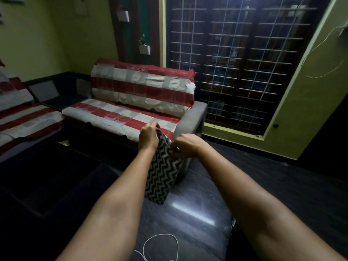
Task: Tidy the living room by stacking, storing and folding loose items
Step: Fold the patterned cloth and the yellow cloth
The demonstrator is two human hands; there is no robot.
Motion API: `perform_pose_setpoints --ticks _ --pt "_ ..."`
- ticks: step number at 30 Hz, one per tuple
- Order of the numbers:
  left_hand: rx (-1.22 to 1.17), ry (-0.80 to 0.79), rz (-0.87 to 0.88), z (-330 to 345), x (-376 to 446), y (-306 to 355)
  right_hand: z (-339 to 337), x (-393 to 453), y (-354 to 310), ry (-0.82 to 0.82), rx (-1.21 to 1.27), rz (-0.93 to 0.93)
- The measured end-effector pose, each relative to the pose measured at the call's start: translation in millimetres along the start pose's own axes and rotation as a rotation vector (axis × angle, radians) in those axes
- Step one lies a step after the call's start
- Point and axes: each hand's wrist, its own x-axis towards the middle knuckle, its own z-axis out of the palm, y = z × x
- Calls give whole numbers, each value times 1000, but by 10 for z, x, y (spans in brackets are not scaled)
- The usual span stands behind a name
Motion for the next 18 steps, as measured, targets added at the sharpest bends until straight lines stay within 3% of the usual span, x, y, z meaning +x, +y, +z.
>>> perform_pose_setpoints --ticks 2,4,8,10,13,16,18 --pt "25 13 -27 -52 22 -89 -34 -62 111 11 250 173" --pt "57 1 -54 -89 41 -180 -67 -165 241 46 347 221" --pt "43 -61 -88 -56 35 -82 -189 -74 54 37 452 120" --pt "29 -89 -66 -14 25 37 -261 60 -120 -78 506 107" --pt "45 -112 -27 -3 22 99 -317 88 -65 -252 259 243" --pt "47 -104 -50 -7 34 5 -303 -99 138 -243 -27 420" --pt "43 -86 -77 3 22 -29 -256 -93 178 -242 9 380"
